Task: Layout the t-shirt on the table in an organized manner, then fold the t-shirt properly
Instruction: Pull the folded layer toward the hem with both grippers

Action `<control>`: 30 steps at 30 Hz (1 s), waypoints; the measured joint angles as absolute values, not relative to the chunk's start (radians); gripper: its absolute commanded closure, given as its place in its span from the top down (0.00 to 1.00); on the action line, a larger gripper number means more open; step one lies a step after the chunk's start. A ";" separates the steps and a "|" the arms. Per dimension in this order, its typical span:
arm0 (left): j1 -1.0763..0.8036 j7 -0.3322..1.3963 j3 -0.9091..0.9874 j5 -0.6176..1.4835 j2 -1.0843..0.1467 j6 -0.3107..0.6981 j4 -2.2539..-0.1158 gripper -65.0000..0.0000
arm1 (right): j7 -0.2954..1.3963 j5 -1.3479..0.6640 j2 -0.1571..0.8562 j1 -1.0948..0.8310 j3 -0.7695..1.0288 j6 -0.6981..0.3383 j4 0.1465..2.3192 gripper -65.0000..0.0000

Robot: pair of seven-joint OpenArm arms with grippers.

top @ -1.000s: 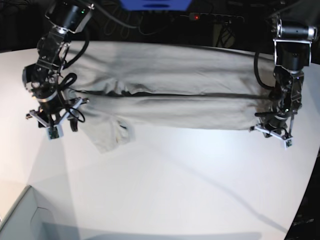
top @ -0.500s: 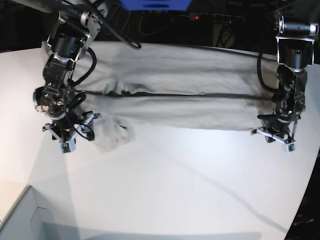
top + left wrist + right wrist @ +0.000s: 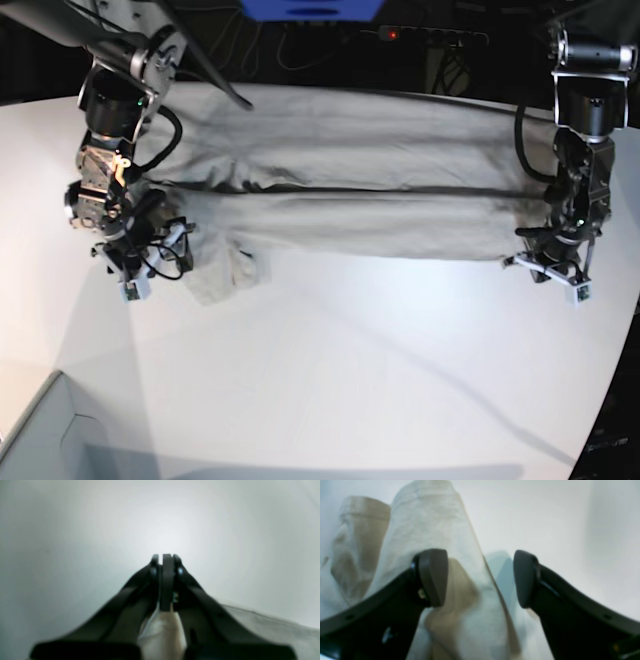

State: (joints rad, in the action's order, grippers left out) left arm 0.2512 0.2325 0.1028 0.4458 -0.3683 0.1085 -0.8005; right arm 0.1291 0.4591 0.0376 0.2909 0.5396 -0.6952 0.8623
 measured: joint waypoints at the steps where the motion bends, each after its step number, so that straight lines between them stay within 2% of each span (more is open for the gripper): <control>1: 0.252 0.233 0.103 0.445 -0.368 0.109 -0.801 0.00 | 0.111 0.451 0.048 0.290 0.513 -0.695 0.847 0.58; 3: 0.255 0.233 0.103 0.445 -0.368 0.109 -0.801 0.00 | 0.094 0.439 0.068 0.292 0.450 -0.694 0.820 0.46; 8: 0.256 0.232 0.103 0.446 -0.368 0.109 -0.801 0.00 | 0.097 0.432 0.076 0.298 0.358 -0.691 0.806 0.01; 13: 0.255 0.233 0.103 0.446 -0.377 0.109 -0.801 0.00 | 0.109 0.432 0.073 0.298 0.355 -0.692 0.825 0.00; 18: 0.275 0.235 0.103 0.446 -0.380 0.109 -0.801 0.00 | 0.189 0.484 0.063 0.279 0.357 -0.695 0.945 0.00; 30: 0.328 0.233 0.104 0.446 -0.381 0.109 -0.804 0.00 | 0.183 0.478 0.000 0.279 0.359 -0.695 1.225 0.00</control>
State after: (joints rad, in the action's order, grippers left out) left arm 0.3283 0.2325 0.1040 0.4461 -0.3813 0.1085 -0.8036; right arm 0.1833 0.4782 -0.0002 0.2794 0.3588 -0.6952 1.2255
